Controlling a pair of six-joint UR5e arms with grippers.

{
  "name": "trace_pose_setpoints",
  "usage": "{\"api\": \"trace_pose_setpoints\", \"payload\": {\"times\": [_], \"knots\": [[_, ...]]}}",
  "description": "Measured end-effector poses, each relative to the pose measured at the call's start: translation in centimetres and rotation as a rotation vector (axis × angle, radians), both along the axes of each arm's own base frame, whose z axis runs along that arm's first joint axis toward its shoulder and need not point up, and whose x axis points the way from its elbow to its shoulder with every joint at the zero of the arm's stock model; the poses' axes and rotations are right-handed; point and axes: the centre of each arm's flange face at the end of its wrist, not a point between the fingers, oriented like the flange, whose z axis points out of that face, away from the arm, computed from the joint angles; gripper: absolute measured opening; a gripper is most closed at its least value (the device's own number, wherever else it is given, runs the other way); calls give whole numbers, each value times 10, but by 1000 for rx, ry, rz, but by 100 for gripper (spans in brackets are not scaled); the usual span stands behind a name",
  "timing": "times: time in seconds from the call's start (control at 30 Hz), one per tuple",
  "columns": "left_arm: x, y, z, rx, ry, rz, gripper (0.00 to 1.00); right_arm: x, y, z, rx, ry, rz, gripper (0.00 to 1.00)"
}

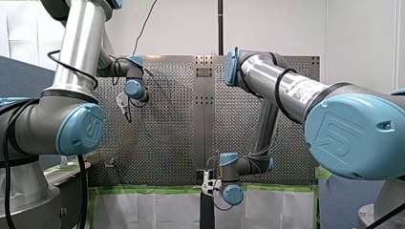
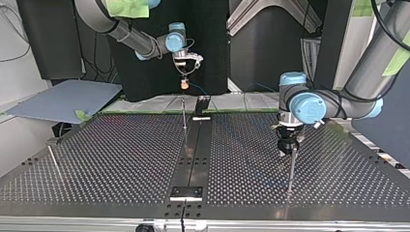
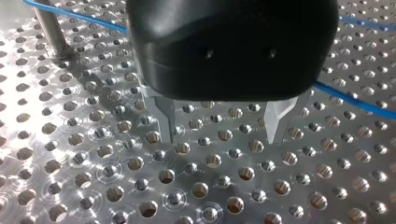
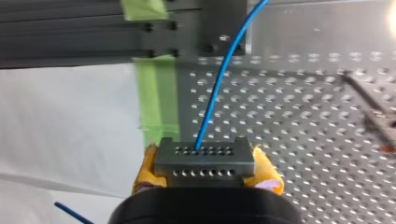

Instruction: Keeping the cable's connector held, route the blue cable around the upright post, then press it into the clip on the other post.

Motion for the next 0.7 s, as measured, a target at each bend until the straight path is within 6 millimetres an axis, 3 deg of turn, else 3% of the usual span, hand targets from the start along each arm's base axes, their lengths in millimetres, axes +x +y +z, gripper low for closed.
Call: {"api": "trace_pose_setpoints", "payload": {"times": [0.23,0.7], "knots": [[0,0,0,-4,0,3,94,-15,12,3,-20,-9,-26,0],[0,1,0,-8,1,5,94,-67,38,-11,-5,-54,-116,0]]}}
